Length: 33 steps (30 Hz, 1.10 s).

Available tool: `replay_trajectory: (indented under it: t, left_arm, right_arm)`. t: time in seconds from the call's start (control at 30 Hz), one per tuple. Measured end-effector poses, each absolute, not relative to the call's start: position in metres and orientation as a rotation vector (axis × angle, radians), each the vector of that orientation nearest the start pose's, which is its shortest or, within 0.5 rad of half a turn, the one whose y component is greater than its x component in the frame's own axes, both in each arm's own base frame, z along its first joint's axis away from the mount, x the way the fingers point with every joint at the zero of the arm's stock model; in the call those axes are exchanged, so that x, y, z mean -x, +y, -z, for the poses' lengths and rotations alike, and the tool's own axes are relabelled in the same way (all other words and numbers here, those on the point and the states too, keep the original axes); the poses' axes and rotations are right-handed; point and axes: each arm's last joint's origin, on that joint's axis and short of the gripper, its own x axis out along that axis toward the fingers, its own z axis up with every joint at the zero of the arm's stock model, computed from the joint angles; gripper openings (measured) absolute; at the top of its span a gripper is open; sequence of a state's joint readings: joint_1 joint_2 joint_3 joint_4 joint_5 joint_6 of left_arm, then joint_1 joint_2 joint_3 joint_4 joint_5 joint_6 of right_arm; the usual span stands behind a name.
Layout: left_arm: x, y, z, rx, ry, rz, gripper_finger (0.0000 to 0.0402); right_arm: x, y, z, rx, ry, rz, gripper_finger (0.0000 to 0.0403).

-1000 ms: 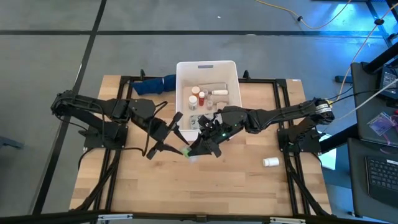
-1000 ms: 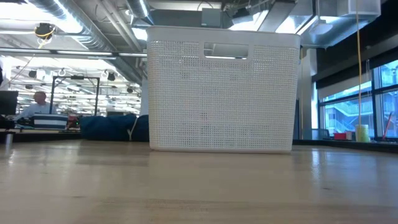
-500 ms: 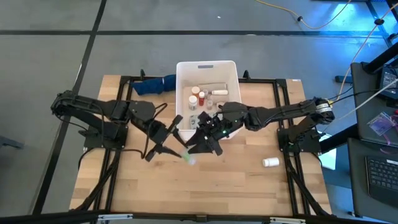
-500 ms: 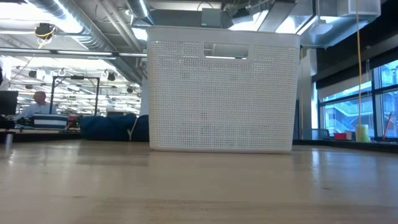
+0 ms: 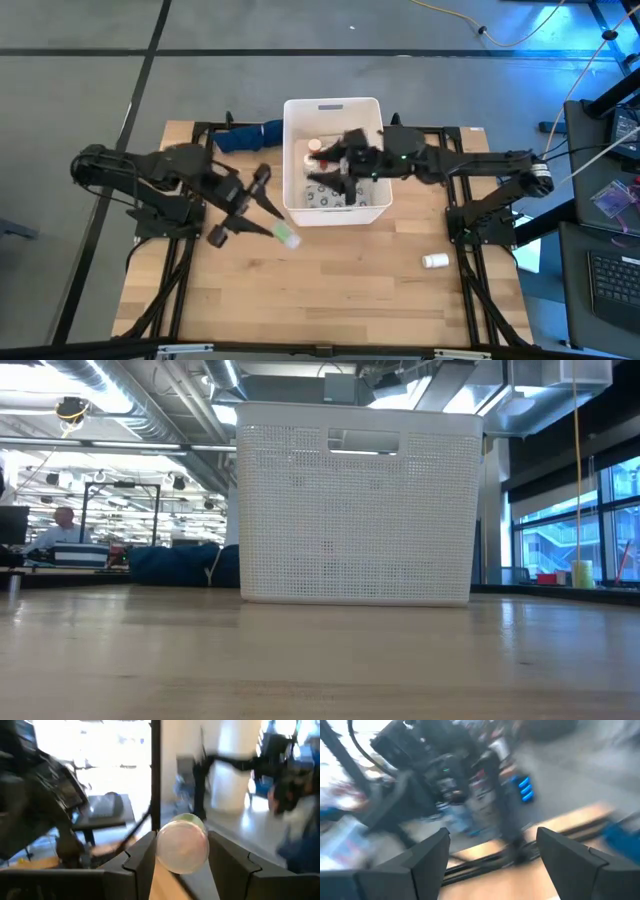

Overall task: Pick & place medical supplies in basket/bin
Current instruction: Put the transparent medicine bottle into the bin

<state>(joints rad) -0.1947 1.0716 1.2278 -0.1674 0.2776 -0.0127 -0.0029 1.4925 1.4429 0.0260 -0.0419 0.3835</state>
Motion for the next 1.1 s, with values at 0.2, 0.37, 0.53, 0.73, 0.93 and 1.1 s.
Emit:
replay_trajectory:
  t: [0.2, 0.37, 0.53, 0.73, 0.93, 1.1]
  left_arm:
    - [-0.198, -0.038, -0.457, 0.283, -0.161, 0.212, 0.0155]
    - [-0.188, -0.023, -0.463, 0.525, -0.207, 0.109, 0.0158]
    - [-0.190, -0.018, -0.462, 0.703, -0.199, 0.105, 0.0156]
    - [-0.204, -0.014, -0.451, 0.768, -0.131, 0.065, 0.0157]
    - [-0.216, -0.009, -0.445, 0.765, -0.114, 0.023, 0.0155]
    - [-0.218, -0.002, -0.444, 0.761, -0.117, -0.004, 0.0155]
  right_arm:
    - [-0.328, 0.005, -0.433, -0.039, -0.077, 0.013, 0.0297]
    - [-0.325, 0.020, -0.444, 0.194, -0.187, 0.048, 0.0295]
    - [-0.324, 0.029, -0.445, 0.413, -0.176, 0.133, 0.0287]
    - [-0.324, 0.031, -0.445, 0.424, -0.178, 0.119, 0.0283]
    - [-0.326, 0.034, -0.442, 0.400, -0.177, 0.046, 0.0282]
    - [-0.326, 0.039, -0.440, 0.408, -0.163, 0.020, 0.0282]
